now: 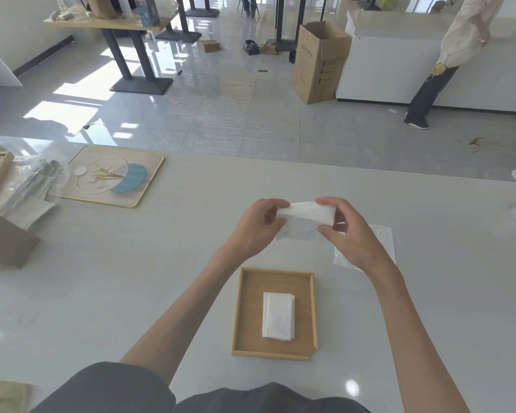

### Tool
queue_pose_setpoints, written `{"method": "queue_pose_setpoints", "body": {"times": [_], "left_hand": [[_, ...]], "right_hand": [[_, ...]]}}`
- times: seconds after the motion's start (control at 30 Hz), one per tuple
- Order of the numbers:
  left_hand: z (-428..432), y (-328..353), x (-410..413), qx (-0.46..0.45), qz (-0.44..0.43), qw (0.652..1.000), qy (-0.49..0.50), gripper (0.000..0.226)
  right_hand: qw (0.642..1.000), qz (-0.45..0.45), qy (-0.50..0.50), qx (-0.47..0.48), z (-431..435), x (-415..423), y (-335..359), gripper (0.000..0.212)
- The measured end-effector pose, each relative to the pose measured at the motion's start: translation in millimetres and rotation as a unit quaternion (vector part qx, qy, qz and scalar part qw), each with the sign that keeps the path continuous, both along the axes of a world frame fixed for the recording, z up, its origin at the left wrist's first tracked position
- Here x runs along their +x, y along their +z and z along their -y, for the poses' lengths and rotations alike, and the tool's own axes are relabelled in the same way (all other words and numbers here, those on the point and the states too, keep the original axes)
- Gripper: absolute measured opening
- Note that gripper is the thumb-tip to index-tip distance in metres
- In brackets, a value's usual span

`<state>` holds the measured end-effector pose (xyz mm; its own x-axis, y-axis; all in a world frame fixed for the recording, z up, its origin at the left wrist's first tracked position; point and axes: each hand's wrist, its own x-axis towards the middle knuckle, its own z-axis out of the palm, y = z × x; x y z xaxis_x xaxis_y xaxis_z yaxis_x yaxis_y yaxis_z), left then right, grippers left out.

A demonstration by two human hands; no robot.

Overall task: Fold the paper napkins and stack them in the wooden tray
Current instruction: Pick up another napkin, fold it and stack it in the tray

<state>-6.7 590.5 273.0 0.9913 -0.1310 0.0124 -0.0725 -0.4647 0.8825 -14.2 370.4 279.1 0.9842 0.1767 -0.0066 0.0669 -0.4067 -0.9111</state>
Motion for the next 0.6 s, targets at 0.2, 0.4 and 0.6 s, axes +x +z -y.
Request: {"method": "queue_pose_setpoints", "body": {"times": [0.2, 0.4, 0.6], "left_hand": [[-1, 0, -1, 0.017, 0.013, 1.000, -0.004, 0.013], [-5, 10, 1, -0.122, -0.091, 0.988, 0.001, 0.024], [-9, 5, -3, -0.242, -0.138, 0.960, -0.004, 0.017]], "right_hand": [[1.000, 0.006, -0.015, 0.012, -4, 3, 3, 0.017], [0.997, 0.019, -0.072, 0.012, -12, 5, 10, 0.013], [0.989, -0.063, -0.070, 0.116, -15, 7, 4, 0.013]]}}
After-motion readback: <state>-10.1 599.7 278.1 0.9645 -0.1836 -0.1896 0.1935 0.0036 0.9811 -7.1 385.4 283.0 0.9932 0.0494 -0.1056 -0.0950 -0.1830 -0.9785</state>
